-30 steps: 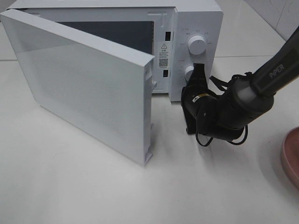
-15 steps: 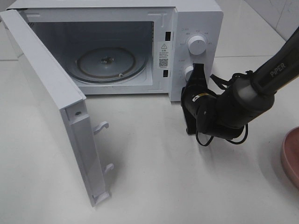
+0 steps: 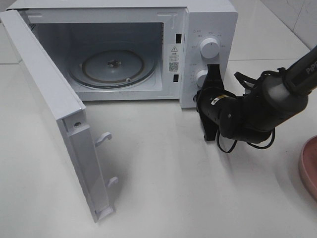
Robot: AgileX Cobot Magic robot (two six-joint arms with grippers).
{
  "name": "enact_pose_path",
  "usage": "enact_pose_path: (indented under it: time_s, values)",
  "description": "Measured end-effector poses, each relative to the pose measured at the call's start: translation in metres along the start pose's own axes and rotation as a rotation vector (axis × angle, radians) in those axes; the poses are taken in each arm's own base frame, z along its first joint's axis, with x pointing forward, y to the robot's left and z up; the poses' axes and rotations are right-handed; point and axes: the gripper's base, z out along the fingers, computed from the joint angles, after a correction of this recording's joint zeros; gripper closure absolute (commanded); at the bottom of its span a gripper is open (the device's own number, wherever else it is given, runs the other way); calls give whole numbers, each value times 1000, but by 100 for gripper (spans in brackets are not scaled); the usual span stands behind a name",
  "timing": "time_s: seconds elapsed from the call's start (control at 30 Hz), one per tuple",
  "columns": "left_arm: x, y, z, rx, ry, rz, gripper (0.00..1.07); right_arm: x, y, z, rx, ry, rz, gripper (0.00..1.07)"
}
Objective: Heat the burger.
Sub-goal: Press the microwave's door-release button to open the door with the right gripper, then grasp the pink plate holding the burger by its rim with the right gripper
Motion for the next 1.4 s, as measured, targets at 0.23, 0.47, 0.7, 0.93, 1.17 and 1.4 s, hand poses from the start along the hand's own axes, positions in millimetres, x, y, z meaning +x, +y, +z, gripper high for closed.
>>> enact_pose_path:
  time_s: [0.23, 0.47, 0.7, 0.93, 1.17, 1.4]
  values:
    - [0, 0, 0, 0, 0, 0, 9, -4, 5, -17, 0, 24, -79, 107]
    - [0, 0, 0, 0, 0, 0, 9, -6, 10, -30, 14, 61, -131, 107]
    - [0, 0, 0, 0, 0, 0, 9, -4, 19, -56, 86, 160, -306, 106]
    - [0, 0, 0, 0, 0, 0, 9, 0, 27, -80, 162, 295, -570, 104]
    - [0, 0, 0, 0, 0, 0, 9, -2, 33, -110, 268, 443, -913, 102]
    - [0, 0, 0, 0, 0, 0, 9, -6, 39, -134, 297, 561, -1193, 101]
